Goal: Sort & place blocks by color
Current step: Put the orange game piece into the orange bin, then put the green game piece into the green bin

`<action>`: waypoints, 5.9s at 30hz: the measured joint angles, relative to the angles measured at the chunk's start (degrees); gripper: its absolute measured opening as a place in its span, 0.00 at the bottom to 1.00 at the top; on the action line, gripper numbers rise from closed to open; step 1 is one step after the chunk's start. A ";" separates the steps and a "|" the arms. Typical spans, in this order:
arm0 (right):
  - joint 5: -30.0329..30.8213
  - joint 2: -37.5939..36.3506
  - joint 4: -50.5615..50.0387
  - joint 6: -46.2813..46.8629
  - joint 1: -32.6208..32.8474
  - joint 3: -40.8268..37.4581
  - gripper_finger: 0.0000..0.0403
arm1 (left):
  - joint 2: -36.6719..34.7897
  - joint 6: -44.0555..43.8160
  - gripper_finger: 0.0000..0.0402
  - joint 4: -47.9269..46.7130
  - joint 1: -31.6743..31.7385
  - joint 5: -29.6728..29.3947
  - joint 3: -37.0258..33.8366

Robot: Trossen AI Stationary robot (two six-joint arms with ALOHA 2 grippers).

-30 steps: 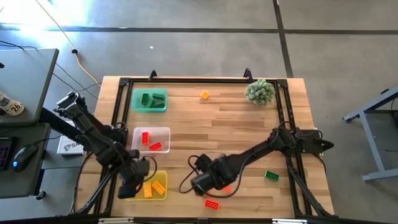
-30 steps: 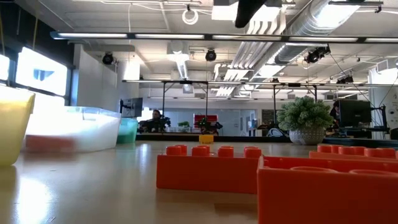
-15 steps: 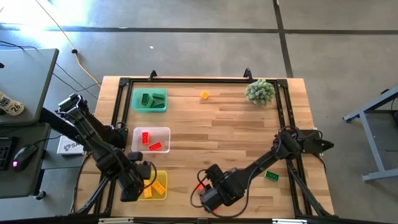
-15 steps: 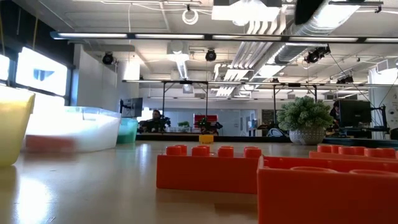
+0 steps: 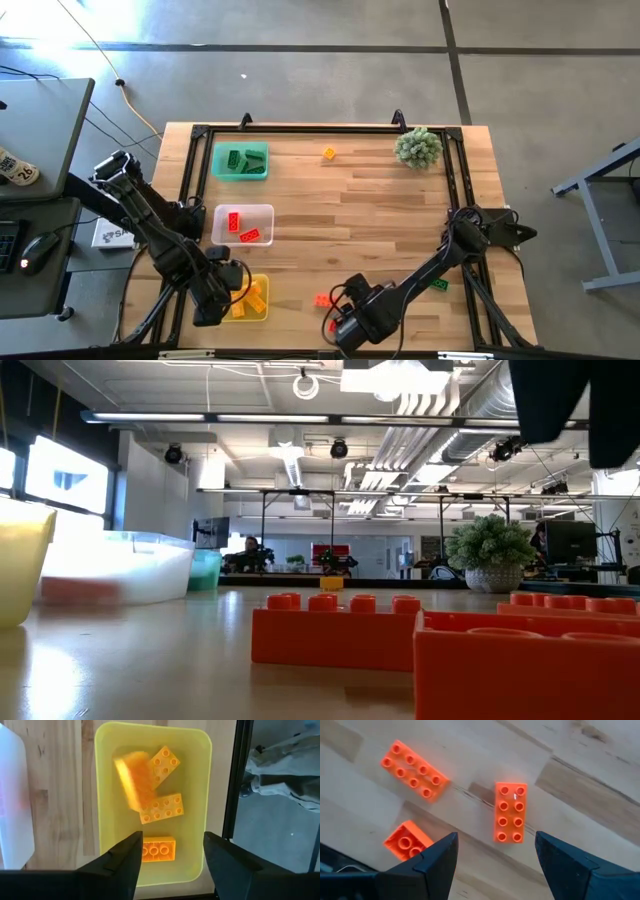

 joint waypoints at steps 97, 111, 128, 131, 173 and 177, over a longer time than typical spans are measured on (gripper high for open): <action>27.55 -2.26 3.70 -81.67 -13.44 11.40 0.28 | -0.04 2.54 0.50 28.36 42.12 19.12 0.00; 26.12 -3.61 5.82 -88.18 -16.09 11.42 0.28 | -0.04 3.03 0.40 31.82 43.60 18.17 0.02; 21.03 -3.56 5.80 -83.22 -17.79 11.44 0.53 | -0.04 10.26 0.17 22.82 43.43 15.17 0.01; 19.27 -3.56 5.77 -79.75 -18.27 11.44 0.57 | -0.04 13.46 0.18 17.45 43.43 13.86 0.02; 4.66 -3.50 -9.92 -27.59 -6.05 11.23 0.58 | -0.37 30.23 0.36 -7.43 40.85 -0.67 -14.73; 4.96 -3.50 -12.00 -23.86 -3.55 10.23 0.58 | -0.37 30.45 0.40 -7.41 40.85 -1.11 -14.73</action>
